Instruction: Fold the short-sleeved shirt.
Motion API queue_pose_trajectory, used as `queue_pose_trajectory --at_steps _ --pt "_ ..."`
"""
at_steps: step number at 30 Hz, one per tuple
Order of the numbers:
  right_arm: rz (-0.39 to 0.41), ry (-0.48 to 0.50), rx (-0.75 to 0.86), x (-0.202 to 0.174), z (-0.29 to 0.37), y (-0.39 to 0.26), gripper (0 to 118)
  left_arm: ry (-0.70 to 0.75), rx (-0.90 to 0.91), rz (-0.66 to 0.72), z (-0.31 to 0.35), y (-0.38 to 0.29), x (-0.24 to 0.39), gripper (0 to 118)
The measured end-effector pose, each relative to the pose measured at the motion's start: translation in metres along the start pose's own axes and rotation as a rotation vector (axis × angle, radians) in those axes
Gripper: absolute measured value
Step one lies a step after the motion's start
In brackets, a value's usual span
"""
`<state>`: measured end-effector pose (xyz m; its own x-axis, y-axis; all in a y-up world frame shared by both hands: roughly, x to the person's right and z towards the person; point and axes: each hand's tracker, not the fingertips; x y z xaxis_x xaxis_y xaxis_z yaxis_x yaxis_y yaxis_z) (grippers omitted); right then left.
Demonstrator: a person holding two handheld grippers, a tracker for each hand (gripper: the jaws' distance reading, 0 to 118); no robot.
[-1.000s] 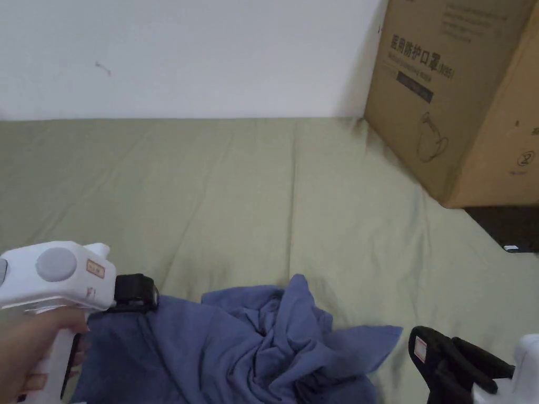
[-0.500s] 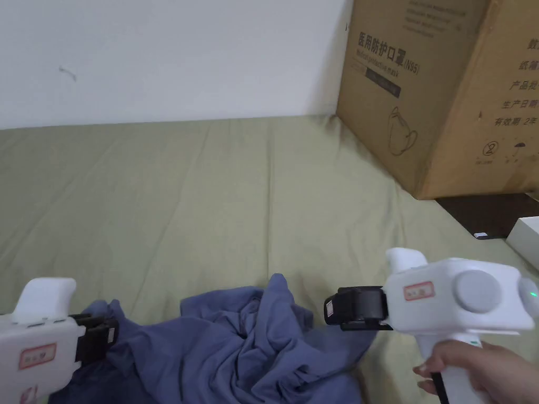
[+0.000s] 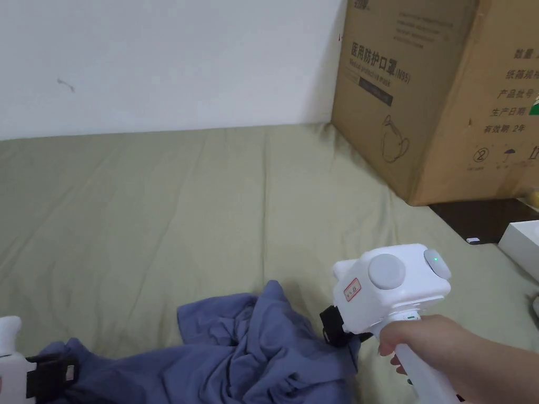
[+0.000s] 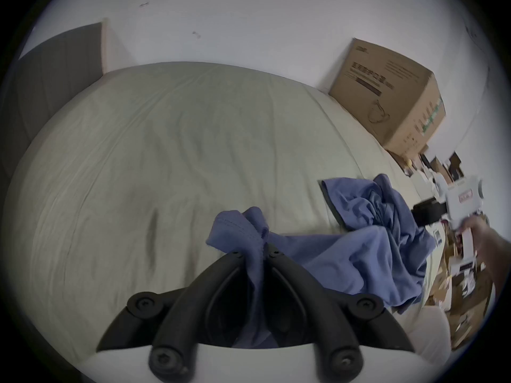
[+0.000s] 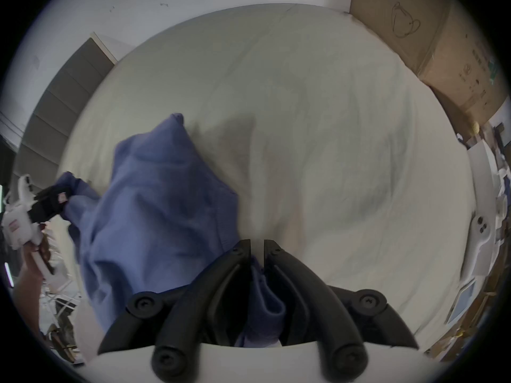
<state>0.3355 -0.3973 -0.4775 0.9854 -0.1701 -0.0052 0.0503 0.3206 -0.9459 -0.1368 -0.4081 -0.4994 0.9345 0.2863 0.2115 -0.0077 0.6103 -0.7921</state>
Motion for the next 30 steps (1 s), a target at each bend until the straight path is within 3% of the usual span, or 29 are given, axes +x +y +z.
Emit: queue_pose_trajectory --at_steps 4,10,13,21,30 --pt "-0.031 -0.009 0.14 0.013 0.043 -0.008 10 0.011 0.05 0.051 0.03 0.009 -0.009 6" --pt "-0.071 -0.095 0.343 0.048 0.148 -0.005 10 0.06 0.167 -0.004 0.099 0.041 -0.005 6" --pt "-0.108 -0.092 0.406 0.058 0.201 -0.004 10 0.065 0.251 -0.009 0.138 0.062 -0.001 6" --pt "-0.089 -0.145 0.575 0.049 0.312 -0.006 10 0.04 0.414 -0.053 0.227 0.106 0.031 6" --pt "-0.089 -0.211 0.707 0.036 0.37 0.035 10 0.075 0.523 -0.109 0.265 0.146 0.075 6"
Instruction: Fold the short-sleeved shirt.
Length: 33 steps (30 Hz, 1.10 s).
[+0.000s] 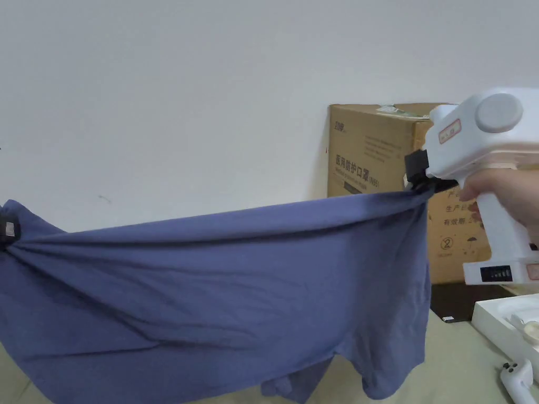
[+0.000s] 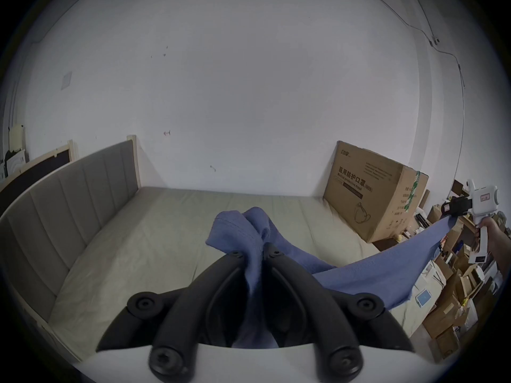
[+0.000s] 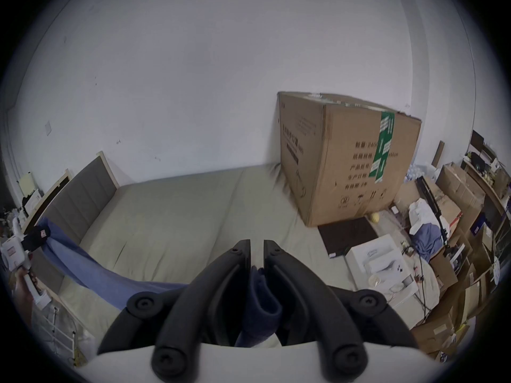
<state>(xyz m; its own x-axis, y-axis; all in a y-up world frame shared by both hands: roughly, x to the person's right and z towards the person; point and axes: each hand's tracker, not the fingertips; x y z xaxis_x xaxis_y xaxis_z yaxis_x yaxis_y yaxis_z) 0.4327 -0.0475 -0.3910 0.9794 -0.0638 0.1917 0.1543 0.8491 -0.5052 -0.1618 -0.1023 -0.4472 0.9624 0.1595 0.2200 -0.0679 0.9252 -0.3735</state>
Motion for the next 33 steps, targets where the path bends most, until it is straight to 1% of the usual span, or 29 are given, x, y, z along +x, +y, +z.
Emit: queue_pose_trajectory --at_steps 4,9,12,15,17,18,20,23,25,26,27,29,31,33 --pt "-0.002 -0.017 0.054 -0.006 -0.013 0.019 10 0.024 0.039 0.005 -0.016 0.011 0.001 6" --pt "-0.036 -0.037 0.088 -0.014 -0.044 0.022 10 0.044 0.069 0.045 -0.045 0.01 -0.007 6" --pt "-0.038 -0.045 0.101 -0.016 -0.067 0.01 10 0.053 0.073 0.041 -0.06 -0.002 -0.007 6" --pt "-0.041 -0.046 0.095 -0.013 -0.091 -0.021 10 0.059 0.028 0.031 -0.078 -0.025 -0.011 6" --pt "-0.083 -0.056 0.044 -0.008 -0.108 -0.059 10 0.049 -0.034 0.045 -0.088 -0.058 -0.015 6" --pt "-0.094 -0.044 0.009 -0.004 -0.116 -0.08 10 0.049 -0.072 0.056 -0.091 -0.076 -0.016 6" --pt "-0.116 -0.045 -0.1 0.007 -0.135 -0.135 10 0.028 -0.186 0.096 -0.099 -0.126 -0.025 6" --pt "-0.11 -0.053 -0.269 0.025 -0.152 -0.223 10 0.023 -0.358 0.109 -0.1 -0.206 -0.035 6" --pt "-0.057 -0.09 -0.344 0.032 -0.151 -0.275 10 0.022 -0.503 0.142 -0.097 -0.251 -0.042 6" --pt "-0.031 -0.097 -0.38 0.035 -0.148 -0.301 10 0.006 -0.557 0.184 -0.091 -0.274 -0.047 6" --pt "-0.038 -0.081 -0.4 0.039 -0.142 -0.319 10 -0.004 -0.574 0.203 -0.083 -0.291 -0.05 6" --pt "-0.072 -0.043 -0.429 0.048 -0.125 -0.353 10 -0.002 -0.57 0.16 -0.062 -0.315 -0.051 6" --pt "-0.113 -0.013 -0.428 0.052 -0.103 -0.371 10 -0.025 -0.553 0.108 -0.041 -0.323 -0.05 6" --pt "-0.141 -0.007 -0.429 0.057 -0.087 -0.381 10 -0.024 -0.545 0.113 -0.026 -0.326 -0.05 6"
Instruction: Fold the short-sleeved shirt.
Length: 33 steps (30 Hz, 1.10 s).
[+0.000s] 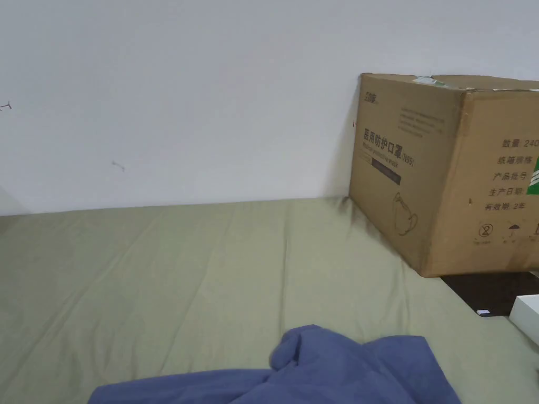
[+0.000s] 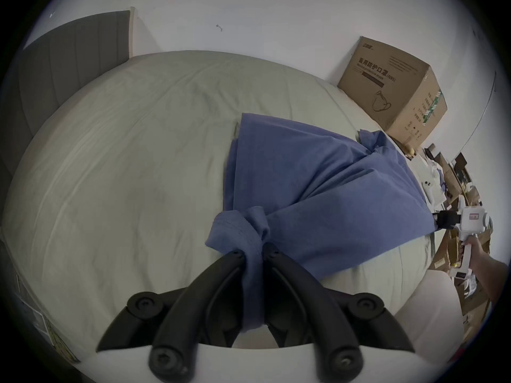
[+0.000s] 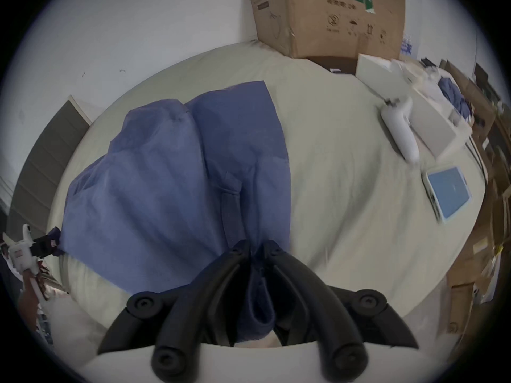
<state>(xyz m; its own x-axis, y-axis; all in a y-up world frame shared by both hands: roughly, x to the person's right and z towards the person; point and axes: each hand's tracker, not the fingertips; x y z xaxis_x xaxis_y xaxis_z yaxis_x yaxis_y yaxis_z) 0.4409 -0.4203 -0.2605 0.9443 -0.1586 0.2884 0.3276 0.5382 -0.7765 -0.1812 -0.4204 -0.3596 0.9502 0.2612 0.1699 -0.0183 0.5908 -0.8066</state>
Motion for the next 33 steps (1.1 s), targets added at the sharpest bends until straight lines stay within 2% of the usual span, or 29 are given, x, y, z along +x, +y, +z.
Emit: queue_pose_trajectory --at_steps 3,6,7,8,9,10,11,12,13,15,20,21,22,23,24,25,26,27,30,32,33 --pt "0.009 0.013 0.009 0.007 0.011 -0.013 10 -0.015 0.004 0.043 0.015 -0.008 -0.003 6" --pt "0.087 0.03 0.053 0.006 0.017 -0.02 11 -0.014 0.006 0.024 0.023 -0.013 -0.001 10" --pt "0.106 0.037 0.056 0.005 0.017 -0.019 21 -0.011 0.009 -0.001 0.024 -0.014 -0.002 20" --pt "0.107 0.034 0.052 0.004 0.017 -0.018 35 -0.002 0.023 -0.015 0.025 -0.015 -0.002 42" --pt "0.1 0.031 0.053 0.004 0.017 -0.018 62 0.022 0.036 -0.037 0.026 -0.015 -0.003 83" --pt "0.073 0.022 0.055 0.004 0.019 -0.015 91 0.026 0.047 -0.046 0.03 -0.016 0.0 110" --pt "0.025 0.034 0.051 0.005 0.021 -0.013 112 0.022 0.06 -0.046 0.034 -0.017 -0.002 118" --pt "-0.009 0.047 0.05 0.006 0.024 -0.012 118 0.031 0.081 -0.037 0.039 -0.016 -0.002 117" --pt "-0.039 0.053 0.06 0.006 0.028 -0.011 118 -0.011 0.142 -0.017 0.05 -0.016 -0.003 117" --pt "-0.07 0.076 0.209 0.003 0.047 -0.013 114 -0.014 0.185 0.01 0.07 -0.013 0.002 117" --pt "-0.029 0.141 0.336 -0.024 0.093 -0.008 113 -0.019 0.355 0.036 0.116 -0.008 0.028 117" --pt "-0.029 0.179 0.396 -0.037 0.11 -0.01 106 -0.025 0.379 0.047 0.126 -0.01 0.034 116" --pt "-0.032 0.218 0.478 -0.046 0.124 -0.015 94 -0.045 0.414 0.057 0.134 -0.012 0.039 110" --pt "-0.031 0.249 0.544 -0.055 0.136 -0.02 70 -0.052 0.464 0.065 0.143 -0.015 0.047 92" --pt "-0.029 0.257 0.589 -0.063 0.146 -0.024 34 -0.038 0.504 0.06 0.15 -0.019 0.055 44" --pt "-0.026 0.256 0.622 -0.072 0.152 -0.028 5 0.005 0.525 0.046 0.155 -0.021 0.065 5" --pt "-0.023 0.258 0.648 -0.08 0.158 -0.032 0 0.05 0.541 0.04 0.155 -0.024 0.063 0" --pt "-0.026 0.275 0.674 -0.088 0.164 -0.034 0 0.063 0.562 0.048 0.161 -0.029 0.069 0" --pt "0.002 0.317 0.666 -0.103 0.171 -0.032 0 -0.041 0.524 0.113 0.16 -0.023 0.059 0" --pt "0.043 0.317 0.658 -0.112 0.173 -0.03 0 -0.012 0.427 0.142 0.154 -0.009 0.052 0" --pt "0.074 0.314 0.645 -0.114 0.172 -0.029 0 0.005 0.317 0.162 0.147 0.0 0.047 0"
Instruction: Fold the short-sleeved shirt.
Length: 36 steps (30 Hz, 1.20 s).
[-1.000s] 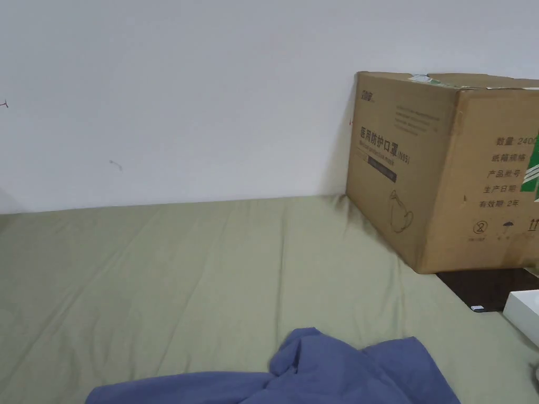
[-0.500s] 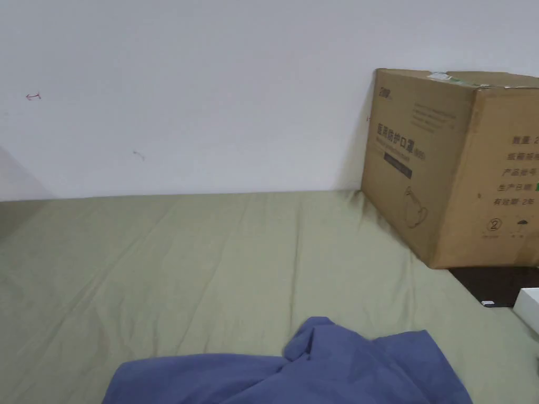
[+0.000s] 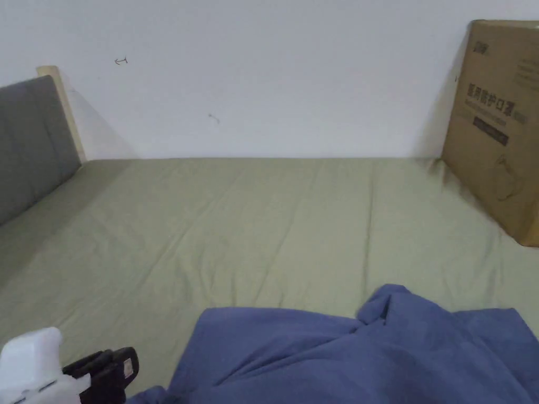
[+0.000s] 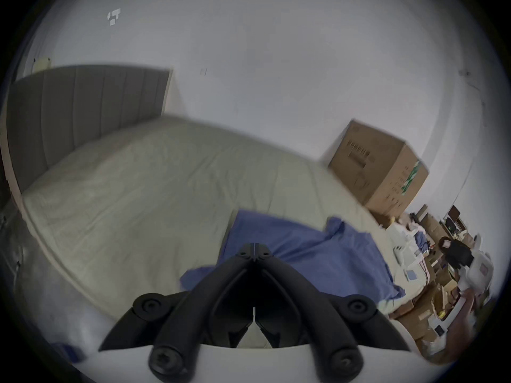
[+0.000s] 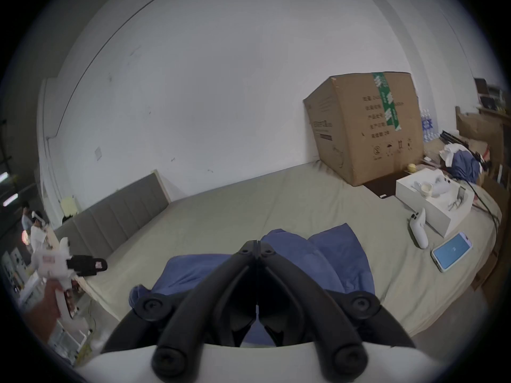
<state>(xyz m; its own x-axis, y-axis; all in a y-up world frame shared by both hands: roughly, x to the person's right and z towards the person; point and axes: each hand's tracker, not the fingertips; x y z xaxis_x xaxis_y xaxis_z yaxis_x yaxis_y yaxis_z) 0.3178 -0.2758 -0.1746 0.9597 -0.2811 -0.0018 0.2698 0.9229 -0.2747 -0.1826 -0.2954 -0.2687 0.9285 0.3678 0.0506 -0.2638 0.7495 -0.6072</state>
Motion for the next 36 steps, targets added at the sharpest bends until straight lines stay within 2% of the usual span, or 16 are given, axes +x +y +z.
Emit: queue_pose_trajectory --at_steps 4,5,6,8,9,12,16,17,20,25,30,31,32,33,34,36 --pt "0.073 0.018 -0.047 -0.01 -0.007 -0.002 0 -0.012 -0.196 0.095 -0.041 0.011 -0.03 1" --pt "0.074 0.025 -0.053 -0.011 -0.008 -0.004 0 0.008 -0.228 0.104 -0.051 0.011 -0.043 13" --pt "0.074 0.034 -0.063 -0.012 -0.009 -0.004 0 0.037 -0.236 0.122 -0.062 0.009 -0.052 51" --pt "0.069 0.041 -0.082 -0.014 -0.013 -0.007 0 0.065 -0.238 0.124 -0.084 0.008 -0.064 94" --pt "0.065 0.043 -0.092 -0.015 -0.016 -0.008 0 0.063 -0.278 0.107 -0.094 0.003 -0.072 102" --pt "0.032 0.044 -0.11 -0.016 -0.02 -0.012 0 0.14 -0.329 0.048 -0.124 -0.008 -0.076 103" --pt "-0.002 0.041 -0.134 -0.015 -0.029 -0.017 0 0.139 -0.417 0.053 -0.15 -0.023 -0.082 102" --pt "-0.003 0.037 -0.141 -0.015 -0.032 -0.019 0 0.076 -0.402 0.044 -0.144 -0.028 -0.083 93" --pt "0.003 0.03 -0.163 -0.014 -0.041 -0.022 0 0.055 -0.281 -0.103 -0.132 -0.029 -0.068 9" --pt "0.068 0.08 -0.285 0.0 -0.095 -0.009 0 -0.052 -0.162 -0.155 -0.1 -0.032 -0.048 6" --pt "0.16 0.047 -0.516 0.033 -0.216 0.023 2 -0.134 -0.032 -0.101 -0.081 -0.017 -0.035 6" --pt "0.147 0.051 -0.575 0.04 -0.24 0.027 17 -0.132 -0.015 -0.094 -0.079 -0.016 -0.033 6" --pt "0.138 0.027 -0.633 0.046 -0.267 0.03 46 -0.129 0.0 -0.088 -0.079 -0.015 -0.031 6" --pt "0.137 -0.008 -0.674 0.052 -0.292 0.031 95 -0.128 0.009 -0.086 -0.077 -0.014 -0.026 6" --pt "0.14 -0.023 -0.719 0.056 -0.313 0.03 116 -0.128 0.016 -0.084 -0.078 -0.014 -0.024 6" --pt "0.158 -0.09 -0.762 0.063 -0.353 0.022 109 -0.13 0.023 -0.086 -0.082 -0.014 -0.021 6"
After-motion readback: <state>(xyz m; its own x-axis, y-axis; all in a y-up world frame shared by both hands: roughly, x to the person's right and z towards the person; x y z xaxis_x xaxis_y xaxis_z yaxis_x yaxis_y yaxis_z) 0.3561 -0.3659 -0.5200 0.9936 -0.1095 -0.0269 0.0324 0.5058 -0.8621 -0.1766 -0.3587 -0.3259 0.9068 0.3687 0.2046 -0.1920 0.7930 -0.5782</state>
